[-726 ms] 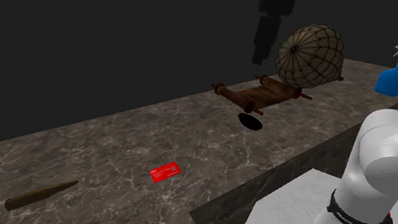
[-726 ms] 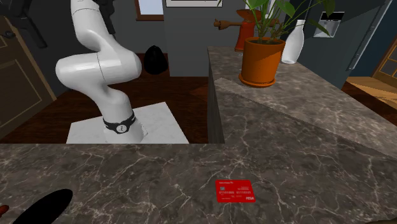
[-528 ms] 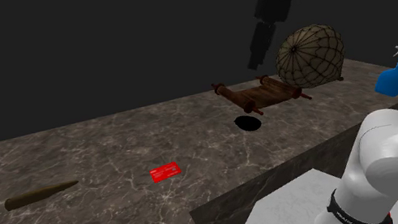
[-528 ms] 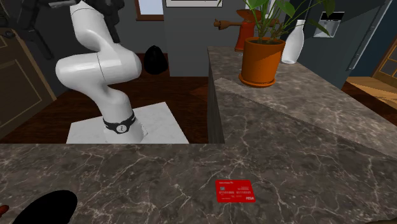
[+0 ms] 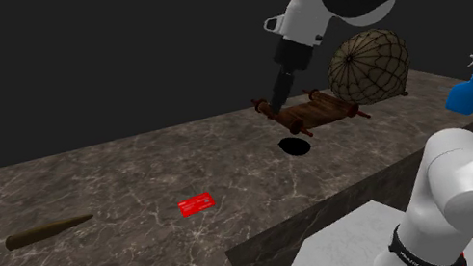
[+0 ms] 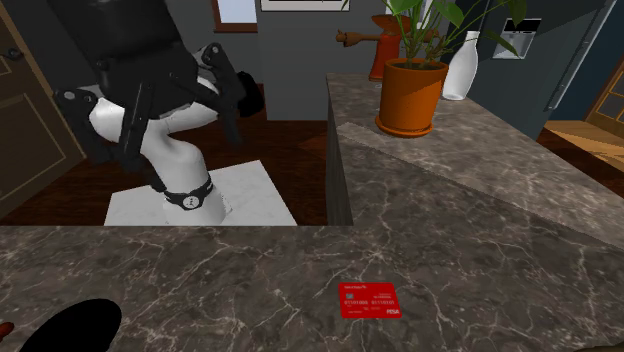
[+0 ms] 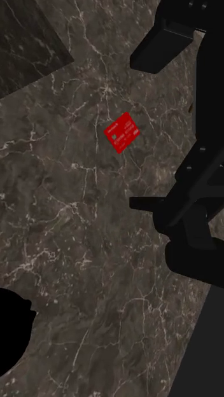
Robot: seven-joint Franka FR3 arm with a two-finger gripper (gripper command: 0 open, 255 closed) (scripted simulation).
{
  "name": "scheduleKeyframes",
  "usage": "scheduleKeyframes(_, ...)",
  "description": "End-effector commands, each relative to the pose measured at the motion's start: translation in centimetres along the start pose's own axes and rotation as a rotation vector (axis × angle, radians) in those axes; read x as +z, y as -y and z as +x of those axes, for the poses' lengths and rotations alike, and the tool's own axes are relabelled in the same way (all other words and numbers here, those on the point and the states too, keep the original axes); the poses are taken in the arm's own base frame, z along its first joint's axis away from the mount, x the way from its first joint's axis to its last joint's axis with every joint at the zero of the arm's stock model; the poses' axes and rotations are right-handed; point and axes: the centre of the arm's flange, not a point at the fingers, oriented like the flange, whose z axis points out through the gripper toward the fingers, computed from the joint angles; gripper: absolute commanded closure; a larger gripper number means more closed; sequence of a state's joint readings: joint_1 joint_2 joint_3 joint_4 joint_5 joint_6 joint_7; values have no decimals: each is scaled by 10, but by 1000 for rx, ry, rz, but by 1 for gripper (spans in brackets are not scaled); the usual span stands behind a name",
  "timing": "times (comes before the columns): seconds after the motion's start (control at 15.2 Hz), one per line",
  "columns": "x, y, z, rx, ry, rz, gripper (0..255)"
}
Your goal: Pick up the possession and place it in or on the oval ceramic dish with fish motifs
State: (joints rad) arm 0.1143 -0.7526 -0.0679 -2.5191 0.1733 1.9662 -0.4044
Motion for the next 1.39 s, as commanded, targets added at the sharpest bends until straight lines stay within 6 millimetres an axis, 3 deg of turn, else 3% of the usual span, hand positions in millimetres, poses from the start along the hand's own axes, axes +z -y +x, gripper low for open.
scheduleKeyframes(0.0, 22, 1, 7, -65, -28, 15, 0)
scheduleKeyframes(0.66, 137, 18, 52, -376, -149, 98, 0)
scheduleKeyframes(1.32, 238, 56, 99, -673, -263, 177, 0)
